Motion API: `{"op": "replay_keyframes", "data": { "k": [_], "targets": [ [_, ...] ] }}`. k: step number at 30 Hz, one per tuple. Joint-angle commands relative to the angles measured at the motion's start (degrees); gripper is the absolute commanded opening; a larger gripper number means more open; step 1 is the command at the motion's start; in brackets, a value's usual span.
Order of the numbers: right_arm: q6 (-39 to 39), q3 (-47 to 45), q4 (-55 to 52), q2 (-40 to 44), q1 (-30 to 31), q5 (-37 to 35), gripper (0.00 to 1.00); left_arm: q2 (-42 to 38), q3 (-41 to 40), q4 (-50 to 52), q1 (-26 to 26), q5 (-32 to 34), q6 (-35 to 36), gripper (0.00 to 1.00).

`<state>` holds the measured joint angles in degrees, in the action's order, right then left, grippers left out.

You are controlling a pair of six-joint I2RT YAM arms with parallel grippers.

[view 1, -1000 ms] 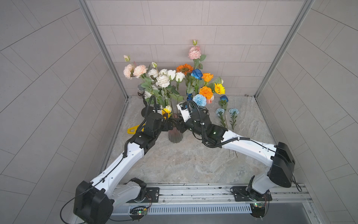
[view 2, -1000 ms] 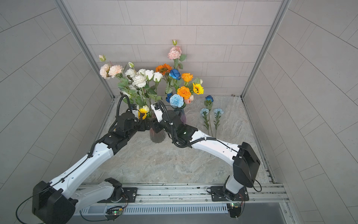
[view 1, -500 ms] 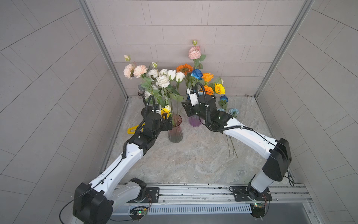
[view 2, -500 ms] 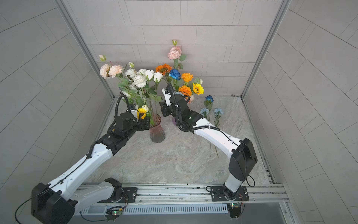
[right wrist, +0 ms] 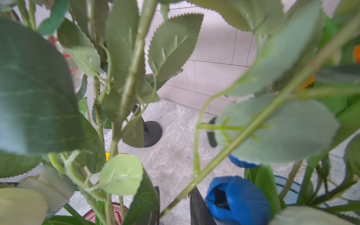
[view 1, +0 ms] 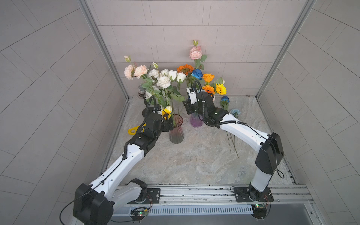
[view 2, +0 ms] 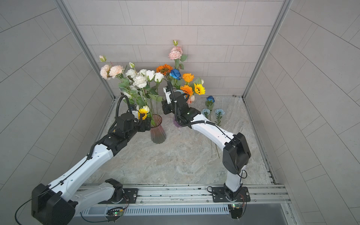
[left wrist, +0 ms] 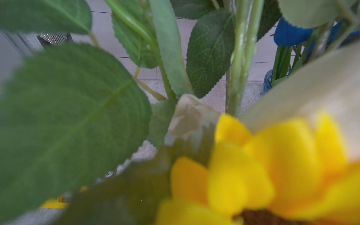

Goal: Pick out blue flowers from the vase
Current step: Pick up the flower from the vase.

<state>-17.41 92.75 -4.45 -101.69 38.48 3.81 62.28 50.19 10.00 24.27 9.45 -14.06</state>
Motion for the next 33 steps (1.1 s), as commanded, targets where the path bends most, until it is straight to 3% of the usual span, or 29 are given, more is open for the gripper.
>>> {"op": "replay_keyframes", "data": {
  "k": [1, 16, 33],
  "targets": [
    [-1.51, 1.73, 1.27, -0.97, -0.21, 1.5, 0.26, -0.58, 0.9, 0.11, -0.09, 0.52, 0.84, 1.0],
    [-2.72, 3.49, 2.93, -1.99, -0.25, 1.28, 0.01, -0.34, 0.65, 0.69, -0.06, 0.8, 0.91, 1.0],
    [-2.9, 0.23, 7.18, 10.62, -0.25, 0.63, 0.0, 0.13, 0.67, 0.45, 0.0, 1.13, 1.38, 1.0]
  ]
}}
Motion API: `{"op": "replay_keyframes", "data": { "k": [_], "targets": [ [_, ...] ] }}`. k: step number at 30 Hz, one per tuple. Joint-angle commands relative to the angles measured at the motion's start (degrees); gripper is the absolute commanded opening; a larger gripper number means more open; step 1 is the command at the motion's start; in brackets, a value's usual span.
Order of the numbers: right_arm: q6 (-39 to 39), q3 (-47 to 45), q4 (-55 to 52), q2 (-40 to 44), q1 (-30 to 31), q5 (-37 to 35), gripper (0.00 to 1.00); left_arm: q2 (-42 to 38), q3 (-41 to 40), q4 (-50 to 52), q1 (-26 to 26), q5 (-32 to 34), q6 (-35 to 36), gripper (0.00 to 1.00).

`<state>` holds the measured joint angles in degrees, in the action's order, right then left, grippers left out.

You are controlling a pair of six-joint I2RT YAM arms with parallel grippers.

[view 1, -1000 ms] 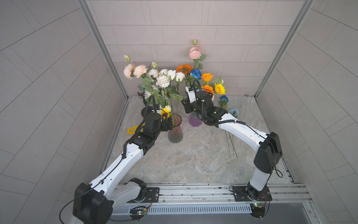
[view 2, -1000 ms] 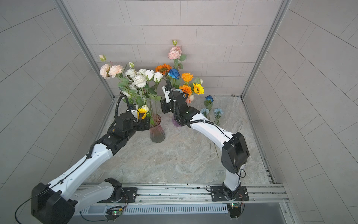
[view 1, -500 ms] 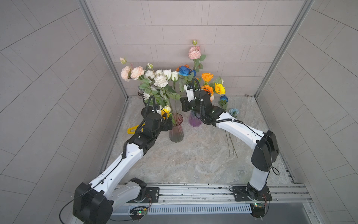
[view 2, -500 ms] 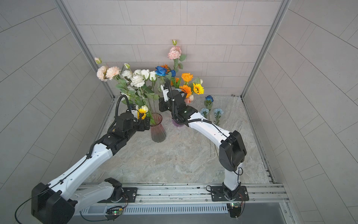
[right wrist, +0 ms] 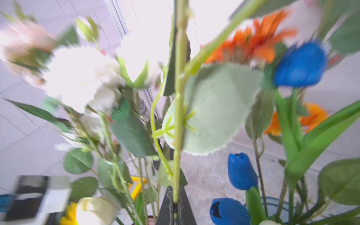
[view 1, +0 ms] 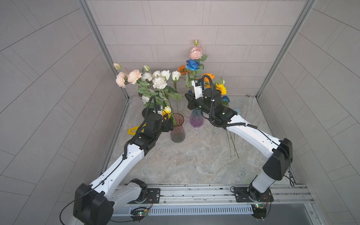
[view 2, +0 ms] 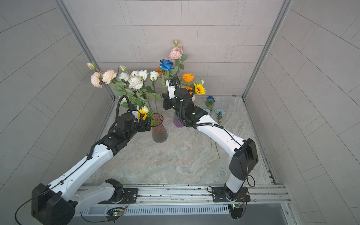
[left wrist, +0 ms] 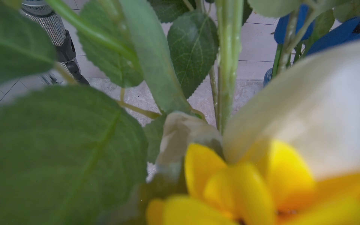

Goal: Pick out blue flowers from the vase
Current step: Pick up the flower from the vase.

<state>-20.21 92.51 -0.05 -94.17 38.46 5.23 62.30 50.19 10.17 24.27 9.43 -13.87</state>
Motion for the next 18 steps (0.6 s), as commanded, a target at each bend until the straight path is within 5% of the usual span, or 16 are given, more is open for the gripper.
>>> {"op": "replay_keyframes", "data": {
  "k": [1, 18],
  "targets": [
    [-0.11, 0.61, 3.02, 3.64, -0.22, -0.67, 0.0, 0.24, 0.84, 0.3, -0.03, 1.2, 1.29, 1.0],
    [6.17, 3.13, 0.45, 18.67, -0.22, -1.17, 0.0, 1.02, 1.57, 0.64, -0.02, 2.25, 2.79, 1.0]
  ]
}}
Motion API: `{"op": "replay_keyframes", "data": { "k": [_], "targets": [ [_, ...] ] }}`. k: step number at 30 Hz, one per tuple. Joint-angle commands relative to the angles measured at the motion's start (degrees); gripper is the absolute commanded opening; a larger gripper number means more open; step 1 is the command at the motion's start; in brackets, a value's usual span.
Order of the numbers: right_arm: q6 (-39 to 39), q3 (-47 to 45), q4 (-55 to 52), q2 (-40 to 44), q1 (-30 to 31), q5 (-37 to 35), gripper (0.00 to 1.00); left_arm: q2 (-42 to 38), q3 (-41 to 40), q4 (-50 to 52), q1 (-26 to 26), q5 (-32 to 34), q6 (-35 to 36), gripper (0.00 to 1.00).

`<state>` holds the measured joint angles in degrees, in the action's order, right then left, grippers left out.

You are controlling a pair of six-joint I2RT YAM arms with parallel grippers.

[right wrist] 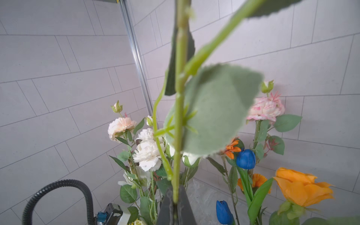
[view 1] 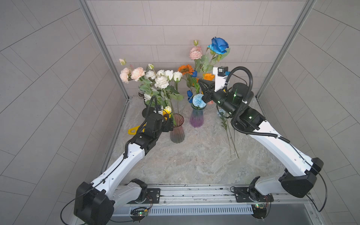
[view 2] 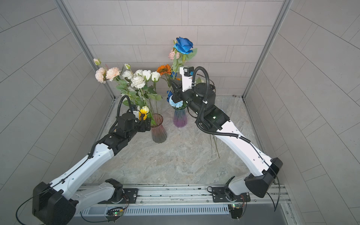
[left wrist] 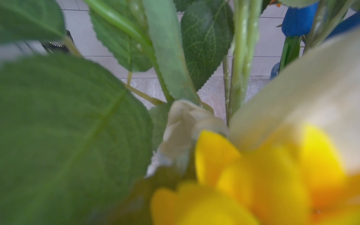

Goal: Pick out blue flowers from the vase
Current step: Pick up the flower from the vase, then place the flower at the center of the board.

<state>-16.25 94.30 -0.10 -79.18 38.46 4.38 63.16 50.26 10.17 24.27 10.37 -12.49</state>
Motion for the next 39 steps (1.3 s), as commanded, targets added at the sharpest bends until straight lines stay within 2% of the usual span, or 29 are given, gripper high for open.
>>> {"op": "replay_keyframes", "data": {
  "k": [1, 10, 15, 23, 31, 33, 35, 38, 39],
  "targets": [
    [2.55, 1.36, 0.17, 4.78, -0.22, 0.05, 0.0, 0.28, 1.43, 0.64, -0.04, 1.45, 1.41, 1.0],
    [3.46, 1.88, -4.86, 14.3, -0.4, 0.53, 0.0, 0.87, 1.08, -0.05, -0.06, 1.74, 1.55, 1.0],
    [3.38, 4.54, -11.51, 17.75, -0.4, -0.55, 0.0, 0.05, 1.29, -0.27, -0.1, 1.31, 1.54, 1.0],
    [6.06, 4.72, -26.99, 23.15, -0.45, -13.5, 0.0, -1.48, 0.98, -0.42, -0.02, -0.09, 1.75, 1.0],
    [10.1, 8.38, -38.84, 21.49, -0.73, -25.29, 0.0, -2.51, 0.33, -1.03, 0.07, -1.09, 2.11, 1.0],
    [9.92, 7.54, -41.07, 20.25, -2.64, -27.27, 0.0, -2.6, 0.32, -1.12, 0.13, -1.7, 2.21, 1.0],
    [6.77, 5.29, -42.49, 19.53, -7.73, -23.25, 0.0, -2.87, 0.03, -1.36, 0.09, -2.31, 2.42, 1.0],
    [0.89, -0.31, -41.82, 18.4, -18.99, -10.23, 0.0, -3.36, -0.34, -1.8, 0.06, -2.92, 2.97, 1.0],
    [-0.19, -2.15, -41.35, 17.55, -22.3, -8.06, 0.0, -3.38, -0.34, -1.82, 0.04, -3.08, 3.24, 1.0]
  ]
}}
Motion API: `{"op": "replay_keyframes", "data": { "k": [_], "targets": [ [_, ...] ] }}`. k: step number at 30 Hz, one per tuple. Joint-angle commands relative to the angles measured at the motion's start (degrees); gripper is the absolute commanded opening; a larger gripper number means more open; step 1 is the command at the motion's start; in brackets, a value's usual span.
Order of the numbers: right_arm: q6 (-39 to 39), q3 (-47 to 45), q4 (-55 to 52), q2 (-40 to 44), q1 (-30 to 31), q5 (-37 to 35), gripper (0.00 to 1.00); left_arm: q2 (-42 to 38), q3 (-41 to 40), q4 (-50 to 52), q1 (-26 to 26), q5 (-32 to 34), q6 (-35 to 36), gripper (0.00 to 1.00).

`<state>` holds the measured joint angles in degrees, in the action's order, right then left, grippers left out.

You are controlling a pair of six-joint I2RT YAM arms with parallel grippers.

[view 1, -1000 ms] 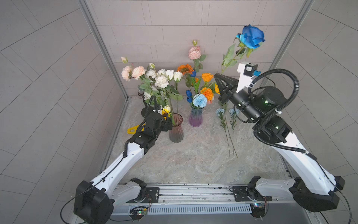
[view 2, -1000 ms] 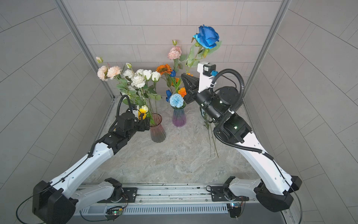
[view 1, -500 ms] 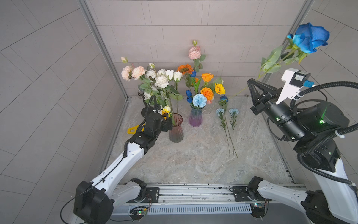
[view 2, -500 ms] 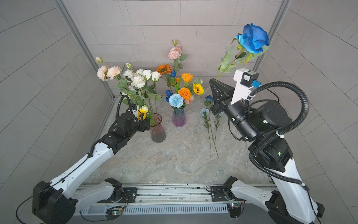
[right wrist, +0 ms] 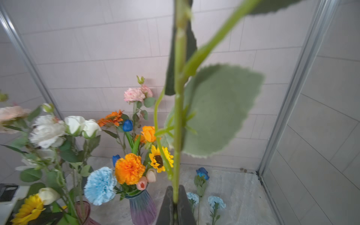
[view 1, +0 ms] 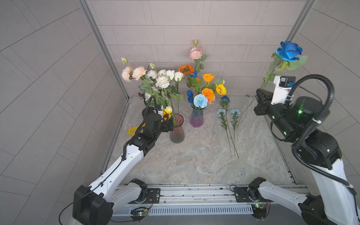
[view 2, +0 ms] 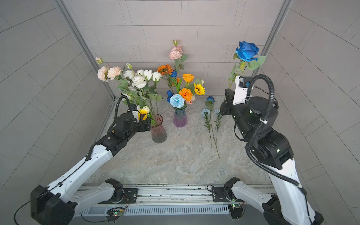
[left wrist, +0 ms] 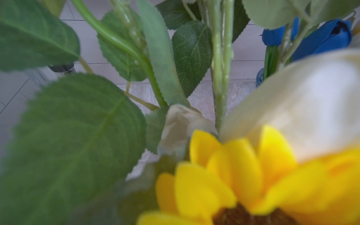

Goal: Pick out blue flowers from the vase
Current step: Place the flower at the center of the board.

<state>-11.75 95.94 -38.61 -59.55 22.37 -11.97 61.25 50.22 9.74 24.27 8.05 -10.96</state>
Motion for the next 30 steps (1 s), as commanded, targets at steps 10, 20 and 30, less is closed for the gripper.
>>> {"op": "replay_keyframes", "data": {
  "k": [10, 20, 30],
  "targets": [
    [-2.83, -6.49, -1.97, -18.61, -19.71, 23.86, 0.0, -3.79, 0.07, -1.35, 0.1, -3.07, 1.88, 1.0],
    [2.5, 0.24, -4.49, -37.73, -23.04, 25.71, 0.0, -4.95, 1.9, 1.79, 1.3, -5.24, 0.07, 0.98],
    [3.31, 6.8, -3.98, -51.86, -23.86, 25.71, 0.0, -10.76, -4.16, 1.78, 12.33, 7.61, -1.14, 1.0]
  ]
}}
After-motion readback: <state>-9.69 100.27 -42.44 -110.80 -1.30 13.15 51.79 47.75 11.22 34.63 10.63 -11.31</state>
